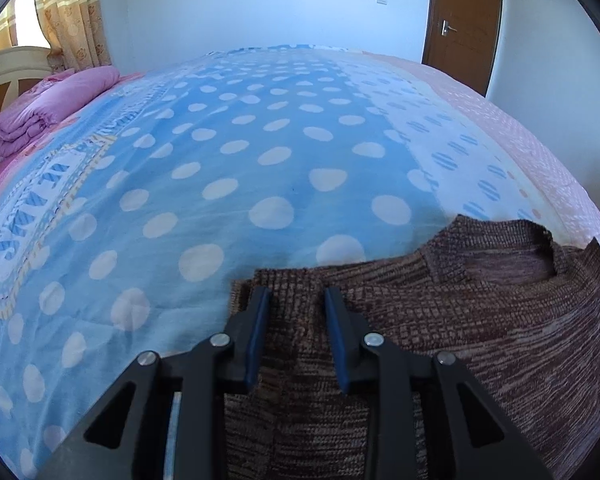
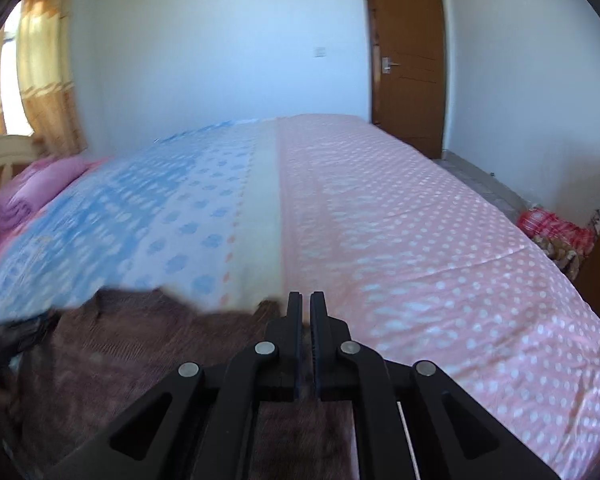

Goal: Fold small clothes

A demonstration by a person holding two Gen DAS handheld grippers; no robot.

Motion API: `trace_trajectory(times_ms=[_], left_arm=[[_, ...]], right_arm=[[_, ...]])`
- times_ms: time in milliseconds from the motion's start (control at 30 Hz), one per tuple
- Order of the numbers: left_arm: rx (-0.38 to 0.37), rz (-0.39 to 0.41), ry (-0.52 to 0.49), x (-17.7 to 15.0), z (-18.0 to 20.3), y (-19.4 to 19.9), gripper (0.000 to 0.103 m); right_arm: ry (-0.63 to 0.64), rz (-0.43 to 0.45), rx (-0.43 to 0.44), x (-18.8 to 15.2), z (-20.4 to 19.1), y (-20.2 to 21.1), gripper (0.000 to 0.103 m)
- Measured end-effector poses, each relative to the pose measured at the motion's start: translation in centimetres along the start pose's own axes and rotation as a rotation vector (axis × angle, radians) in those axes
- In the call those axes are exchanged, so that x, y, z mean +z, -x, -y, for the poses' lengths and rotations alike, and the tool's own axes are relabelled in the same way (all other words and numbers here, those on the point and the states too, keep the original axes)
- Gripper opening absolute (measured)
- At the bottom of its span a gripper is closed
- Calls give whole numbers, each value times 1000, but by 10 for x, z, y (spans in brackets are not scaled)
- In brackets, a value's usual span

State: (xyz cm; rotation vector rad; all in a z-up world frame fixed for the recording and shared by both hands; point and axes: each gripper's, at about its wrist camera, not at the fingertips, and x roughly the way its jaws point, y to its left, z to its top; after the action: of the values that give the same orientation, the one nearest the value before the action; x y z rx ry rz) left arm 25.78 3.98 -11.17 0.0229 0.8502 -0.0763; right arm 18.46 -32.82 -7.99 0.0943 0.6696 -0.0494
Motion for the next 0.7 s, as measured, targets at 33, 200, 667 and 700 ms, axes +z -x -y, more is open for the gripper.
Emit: trace_trajectory(times_ms=[33,200,667,700], left_arm=[[7,2,-4,0,1,0,33],[0,6,9,-1,-1,1,33],[-79,-42,170,0,-37,16,63],[-75,-13,162,-4,-37,29,63]], right_arm=[[21,-27,45,-7,-6,-1,4],[112,-151,0,-32,-29,-43,4],[-100,-48,-214,-18,12,-14,0],[-82,-29,-197,-19,4,3,2]])
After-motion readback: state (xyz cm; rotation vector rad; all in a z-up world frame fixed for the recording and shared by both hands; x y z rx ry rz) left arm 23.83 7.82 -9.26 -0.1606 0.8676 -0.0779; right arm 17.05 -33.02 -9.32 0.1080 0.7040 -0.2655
